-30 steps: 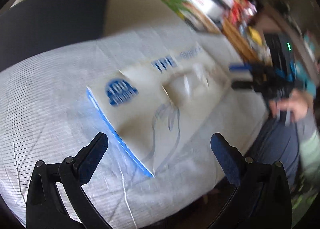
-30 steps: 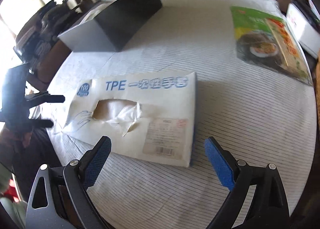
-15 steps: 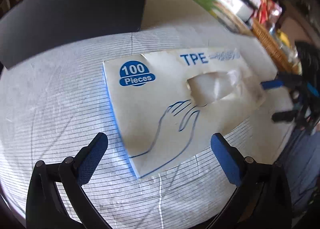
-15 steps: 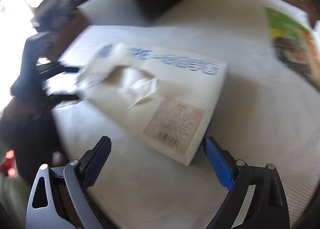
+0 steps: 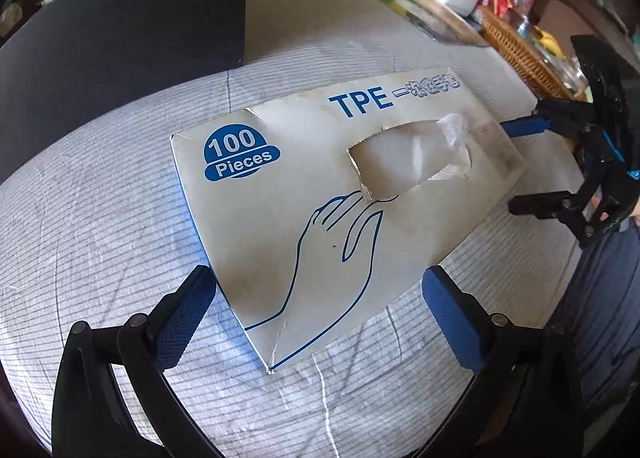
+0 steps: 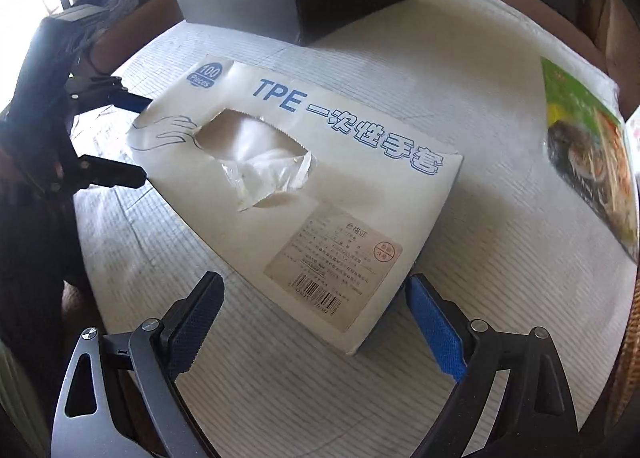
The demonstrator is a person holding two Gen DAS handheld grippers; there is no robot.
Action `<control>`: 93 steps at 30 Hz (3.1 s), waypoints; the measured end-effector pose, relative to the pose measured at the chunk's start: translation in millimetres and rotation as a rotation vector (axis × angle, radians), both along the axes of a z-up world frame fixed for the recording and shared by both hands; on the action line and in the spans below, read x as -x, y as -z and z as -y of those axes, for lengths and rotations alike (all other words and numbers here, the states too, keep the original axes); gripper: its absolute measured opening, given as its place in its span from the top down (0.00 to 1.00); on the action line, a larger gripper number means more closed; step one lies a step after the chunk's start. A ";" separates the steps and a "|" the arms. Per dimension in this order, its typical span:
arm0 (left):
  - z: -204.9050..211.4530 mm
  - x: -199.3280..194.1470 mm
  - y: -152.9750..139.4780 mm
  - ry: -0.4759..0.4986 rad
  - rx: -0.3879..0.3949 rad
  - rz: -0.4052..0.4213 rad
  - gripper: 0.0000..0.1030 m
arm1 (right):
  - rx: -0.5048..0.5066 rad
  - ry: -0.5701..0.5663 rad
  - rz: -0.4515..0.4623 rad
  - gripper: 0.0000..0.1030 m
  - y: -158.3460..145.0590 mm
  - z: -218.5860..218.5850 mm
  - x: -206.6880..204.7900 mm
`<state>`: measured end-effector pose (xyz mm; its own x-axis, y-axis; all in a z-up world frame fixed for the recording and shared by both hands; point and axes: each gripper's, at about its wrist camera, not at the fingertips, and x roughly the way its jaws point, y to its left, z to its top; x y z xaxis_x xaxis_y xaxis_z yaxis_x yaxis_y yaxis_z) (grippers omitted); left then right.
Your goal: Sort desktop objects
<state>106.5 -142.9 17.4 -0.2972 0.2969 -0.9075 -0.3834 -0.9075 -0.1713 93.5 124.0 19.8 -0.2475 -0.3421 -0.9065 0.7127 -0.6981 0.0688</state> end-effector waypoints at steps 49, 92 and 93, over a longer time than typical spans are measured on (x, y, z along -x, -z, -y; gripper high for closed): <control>-1.3 22.8 -6.6 -0.279 0.116 0.023 0.04 | -0.043 0.495 0.005 0.22 -0.9 21.9 20.8; 207.4 263.7 -87.6 -0.363 0.288 -0.076 0.05 | 0.122 0.380 0.014 0.24 -88.9 269.6 241.7; 209.0 264.4 -83.7 -0.368 0.286 -0.072 0.05 | 0.112 0.374 0.005 0.24 -87.5 273.3 242.4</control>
